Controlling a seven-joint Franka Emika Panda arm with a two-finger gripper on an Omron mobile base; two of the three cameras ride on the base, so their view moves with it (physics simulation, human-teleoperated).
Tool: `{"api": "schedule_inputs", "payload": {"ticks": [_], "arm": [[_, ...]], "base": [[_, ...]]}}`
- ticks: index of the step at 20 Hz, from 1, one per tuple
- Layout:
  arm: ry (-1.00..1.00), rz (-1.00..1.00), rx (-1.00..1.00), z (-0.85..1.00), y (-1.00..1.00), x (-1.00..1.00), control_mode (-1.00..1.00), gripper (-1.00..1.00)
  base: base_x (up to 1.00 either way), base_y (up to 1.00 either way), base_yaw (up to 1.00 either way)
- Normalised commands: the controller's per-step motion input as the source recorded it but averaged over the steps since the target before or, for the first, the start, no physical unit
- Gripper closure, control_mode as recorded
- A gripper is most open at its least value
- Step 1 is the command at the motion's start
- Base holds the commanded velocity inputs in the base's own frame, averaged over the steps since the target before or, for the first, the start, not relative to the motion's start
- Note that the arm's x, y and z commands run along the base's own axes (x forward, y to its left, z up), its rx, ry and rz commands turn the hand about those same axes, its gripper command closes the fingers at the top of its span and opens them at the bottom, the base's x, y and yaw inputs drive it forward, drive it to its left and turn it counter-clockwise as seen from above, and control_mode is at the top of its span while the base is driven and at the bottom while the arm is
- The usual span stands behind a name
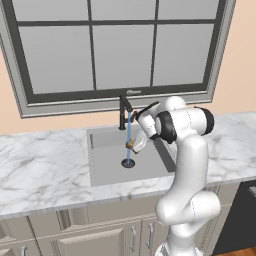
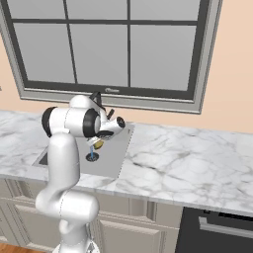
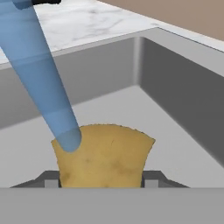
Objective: Soak the sponge with water for a few seconds and then drop it inside the sink.
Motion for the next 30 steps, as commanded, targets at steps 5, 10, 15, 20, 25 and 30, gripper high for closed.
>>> {"api": "schedule_inputs", "payload": {"ticks": [5, 10, 15, 20, 25, 30], "arm": [[0.00, 0.00, 0.00, 0.00, 0.11, -0.01, -1.00, 1.00], [0.00, 0.00, 0.00, 0.00, 0.13, 0.00, -1.00, 1.00], [0.00, 0.00, 0.00, 0.00, 0.00, 0.00, -1.00, 1.00], [0.00, 0.00, 0.00, 0.01, -0.04, 0.00, -1.00, 1.00], [-0.01, 0.00, 0.00, 0.24, -0.20, -0.10, -1.00, 1.00], [0.00, -0.01, 0.00, 0.41, -0.22, -0.14, -1.00, 1.00]], "base": [[0.00, 0.00, 0.00], [0.00, 0.00, 0.00], [0.00, 0.00, 0.00], [0.00, 0.00, 0.00], [0.00, 0.00, 0.00], [0.00, 0.00, 0.00]]}}
